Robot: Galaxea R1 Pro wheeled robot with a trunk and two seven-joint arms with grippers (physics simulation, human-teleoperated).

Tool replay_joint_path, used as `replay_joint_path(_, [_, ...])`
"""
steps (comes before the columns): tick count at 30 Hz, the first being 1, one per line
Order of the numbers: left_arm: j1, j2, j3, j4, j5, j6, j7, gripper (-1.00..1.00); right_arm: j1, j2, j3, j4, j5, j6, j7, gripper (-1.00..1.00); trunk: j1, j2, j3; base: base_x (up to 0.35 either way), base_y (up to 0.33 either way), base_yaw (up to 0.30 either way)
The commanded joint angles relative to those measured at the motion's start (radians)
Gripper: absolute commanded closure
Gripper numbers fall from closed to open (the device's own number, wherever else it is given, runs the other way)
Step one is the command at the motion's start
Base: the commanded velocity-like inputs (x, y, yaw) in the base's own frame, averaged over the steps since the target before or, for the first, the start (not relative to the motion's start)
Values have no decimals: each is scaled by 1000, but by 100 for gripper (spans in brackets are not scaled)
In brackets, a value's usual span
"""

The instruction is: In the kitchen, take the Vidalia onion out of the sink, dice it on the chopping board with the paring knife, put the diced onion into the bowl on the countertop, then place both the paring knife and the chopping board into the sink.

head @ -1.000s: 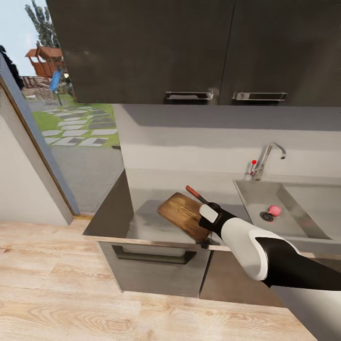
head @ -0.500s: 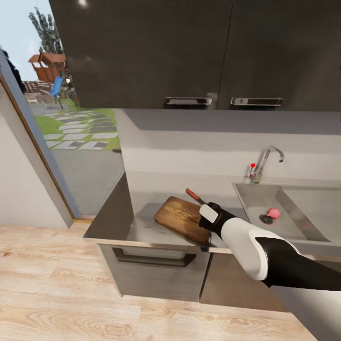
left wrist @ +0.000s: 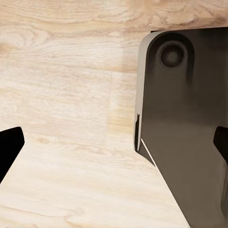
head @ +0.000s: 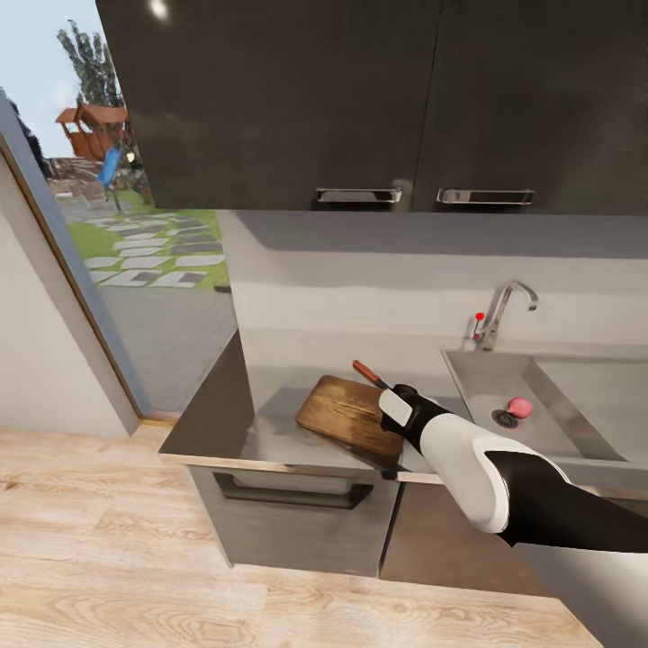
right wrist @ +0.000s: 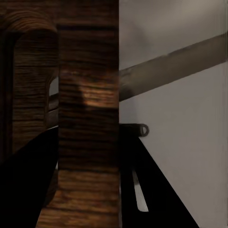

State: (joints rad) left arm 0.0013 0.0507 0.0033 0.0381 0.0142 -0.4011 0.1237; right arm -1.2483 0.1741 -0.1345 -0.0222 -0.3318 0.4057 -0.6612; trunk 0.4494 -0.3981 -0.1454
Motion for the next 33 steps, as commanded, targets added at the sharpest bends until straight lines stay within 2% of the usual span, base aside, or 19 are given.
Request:
replay_joint_path(1, [-1,0,0,2,1,-5,2,-100,0,0,-8,-2,9,7,-5,100,1,-2,-2,0,0,0])
replay_joint_path(10, [-1,0,0,2,1,-5,1,-100,0,0,-7,-4,16,12,-2,100,1,-2,-2,0,0,0])
replay_joint_path(13, [-1,0,0,2,1,-5,1,-100,0,0,-5,-4,19,36,29,100,1,-2,-2,0,0,0])
replay_joint_path(18, [-1,0,0,12,1,-5,1,-100,0,0,-4,-9,68,82,115,100,1,-2,-2,0,0,0])
replay_joint_path(22, [-1,0,0,15,1,-5,1,-100,0,0,-4,-13,116,88,137,100,1,-2,-2,0,0,0])
replay_joint_path(33, [-1,0,0,16,1,-5,1,-100,0,0,-4,-20,139,91,160,100,1,-2,-2,0,0,0])
